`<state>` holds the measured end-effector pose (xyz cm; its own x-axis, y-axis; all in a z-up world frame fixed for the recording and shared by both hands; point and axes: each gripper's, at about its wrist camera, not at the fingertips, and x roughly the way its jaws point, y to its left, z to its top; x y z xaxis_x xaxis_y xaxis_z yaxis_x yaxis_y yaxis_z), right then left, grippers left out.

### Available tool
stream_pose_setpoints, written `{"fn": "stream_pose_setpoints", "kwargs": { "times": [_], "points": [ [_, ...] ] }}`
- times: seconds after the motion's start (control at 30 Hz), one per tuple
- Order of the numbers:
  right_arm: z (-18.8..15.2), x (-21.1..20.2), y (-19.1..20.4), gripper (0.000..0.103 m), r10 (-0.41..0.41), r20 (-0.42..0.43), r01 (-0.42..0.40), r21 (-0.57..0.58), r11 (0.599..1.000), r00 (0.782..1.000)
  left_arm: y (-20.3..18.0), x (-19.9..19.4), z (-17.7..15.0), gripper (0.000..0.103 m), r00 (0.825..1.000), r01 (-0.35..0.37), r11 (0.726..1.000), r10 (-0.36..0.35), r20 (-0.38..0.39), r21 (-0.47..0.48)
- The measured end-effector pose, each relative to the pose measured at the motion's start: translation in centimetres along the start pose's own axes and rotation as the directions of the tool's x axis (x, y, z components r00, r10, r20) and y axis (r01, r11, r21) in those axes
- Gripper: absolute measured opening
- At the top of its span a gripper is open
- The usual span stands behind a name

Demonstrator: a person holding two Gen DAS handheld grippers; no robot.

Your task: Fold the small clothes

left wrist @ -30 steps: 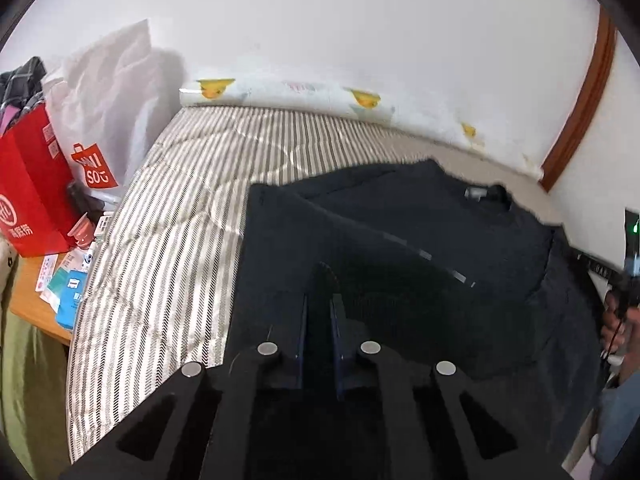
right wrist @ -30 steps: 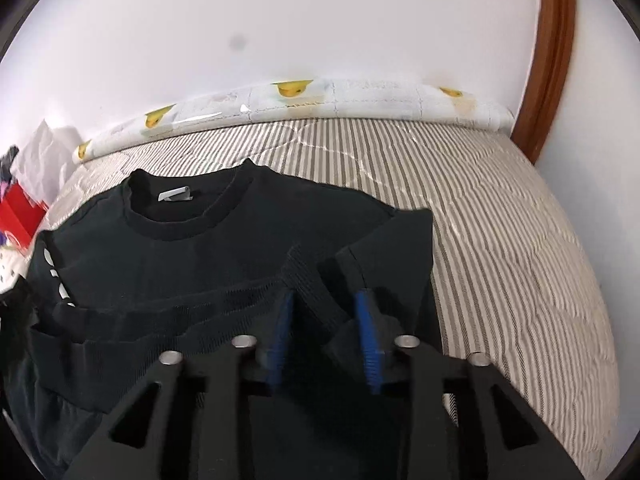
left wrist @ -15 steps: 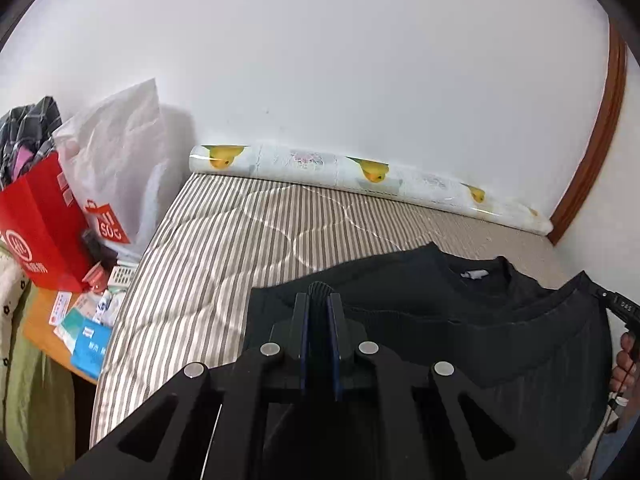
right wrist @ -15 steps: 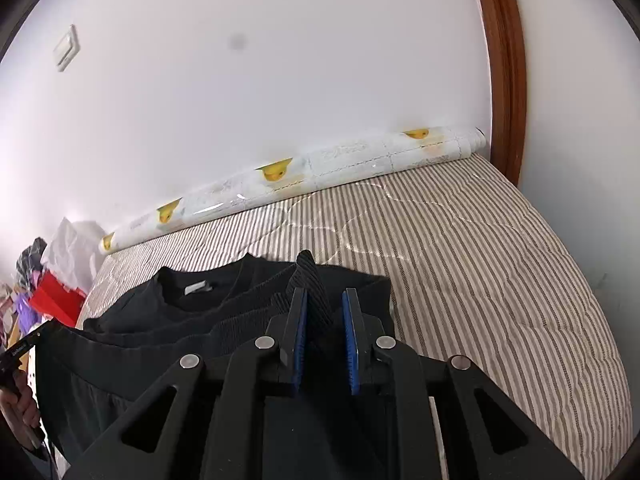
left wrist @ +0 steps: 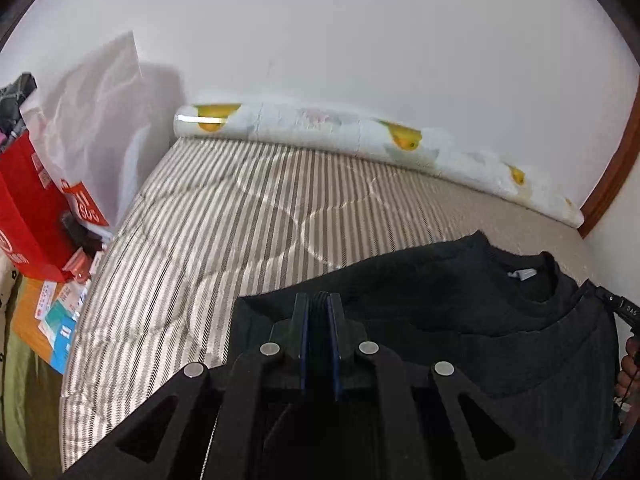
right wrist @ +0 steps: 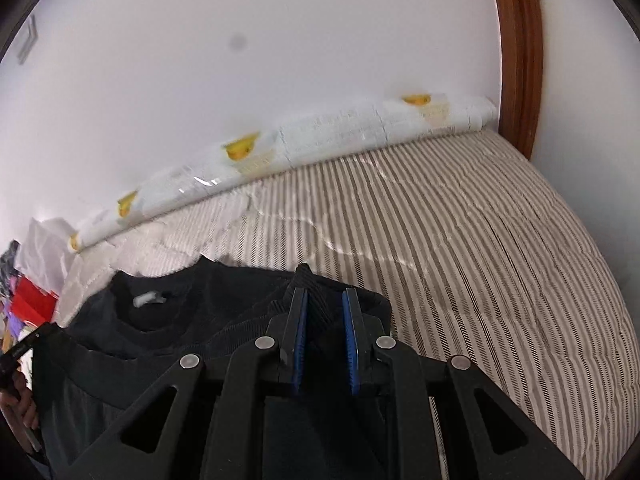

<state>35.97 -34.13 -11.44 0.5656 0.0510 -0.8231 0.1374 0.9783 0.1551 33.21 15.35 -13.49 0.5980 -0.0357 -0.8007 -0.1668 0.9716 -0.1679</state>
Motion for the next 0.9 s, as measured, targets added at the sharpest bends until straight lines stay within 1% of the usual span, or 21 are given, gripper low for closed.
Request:
{"fn": "stream_pose_setpoints", "kwargs": {
  "times": [0.1,0.17,0.23,0.3,0.4,0.47,0.5,0.53,0.57,0.63,0.73,0.9],
  "points": [
    [-0.5,1.3,-0.6,0.018,-0.014,-0.036,0.015,0.009,1.000,0.999,0.2,0.5,-0.1,0.010,1.000,0.005,1.000,-0.005,-0.028,-0.012],
    [-0.7,1.8,-1.0,0.019,-0.009,-0.061,0.010,0.023,1.000,0.998,0.3,0.4,-0.1,0.013,0.999,0.004,1.000,-0.004,-0.041,-0.015],
    [-0.6,1.5,-1.0,0.022,-0.012,-0.073,0.013,0.018,1.000,0.997,0.2,0.1,-0.3,0.014,0.999,0.007,1.000,-0.008,-0.047,-0.017],
    [-0.6,0.2,-0.3,0.024,-0.026,-0.062,0.026,-0.008,1.000,0.998,0.0,-0.4,-0.5,0.017,0.999,0.003,1.000,-0.004,-0.053,-0.012],
    [-1.4,-1.9,1.1,0.027,-0.041,-0.032,0.039,-0.081,0.996,0.999,-0.6,-1.4,-1.2,0.028,0.998,0.007,1.000,-0.006,-0.056,0.005],
    [-2.4,-3.0,1.9,0.028,-0.042,-0.031,0.039,-0.111,0.993,0.999,-0.9,-2.4,-1.8,0.042,0.999,0.004,1.000,-0.004,-0.047,0.018],
    [-3.0,-3.6,2.3,0.028,-0.040,-0.032,0.036,-0.120,0.992,0.999,-1.0,-2.9,-2.1,0.046,0.999,0.005,1.000,-0.005,-0.039,0.023],
    [-3.6,-4.1,2.7,0.028,-0.032,-0.032,0.028,-0.127,0.992,0.999,-1.2,-3.5,-2.4,0.053,1.000,0.008,1.000,-0.008,-0.027,0.030],
    [-4.3,-4.8,3.2,0.028,-0.023,-0.029,0.019,-0.131,0.991,0.999,-1.4,-4.3,-2.9,0.057,1.000,0.012,0.999,-0.011,-0.013,0.039],
    [-5.9,-5.9,4.6,0.028,-0.024,-0.020,0.020,-0.158,0.987,1.000,-1.6,-5.7,-3.6,0.057,1.000,0.015,0.999,-0.016,0.007,0.051],
    [-7.5,-7.0,7.0,0.029,-0.018,-0.022,0.014,-0.199,0.980,1.000,-1.6,-7.5,-5.1,0.057,0.999,0.031,0.998,-0.031,0.013,0.056],
    [-11.0,-9.3,11.8,0.031,0.037,-0.009,-0.038,-0.257,0.966,0.999,-0.5,-10.5,-8.3,0.059,0.999,0.045,0.998,-0.047,0.025,0.048]
  ]
}}
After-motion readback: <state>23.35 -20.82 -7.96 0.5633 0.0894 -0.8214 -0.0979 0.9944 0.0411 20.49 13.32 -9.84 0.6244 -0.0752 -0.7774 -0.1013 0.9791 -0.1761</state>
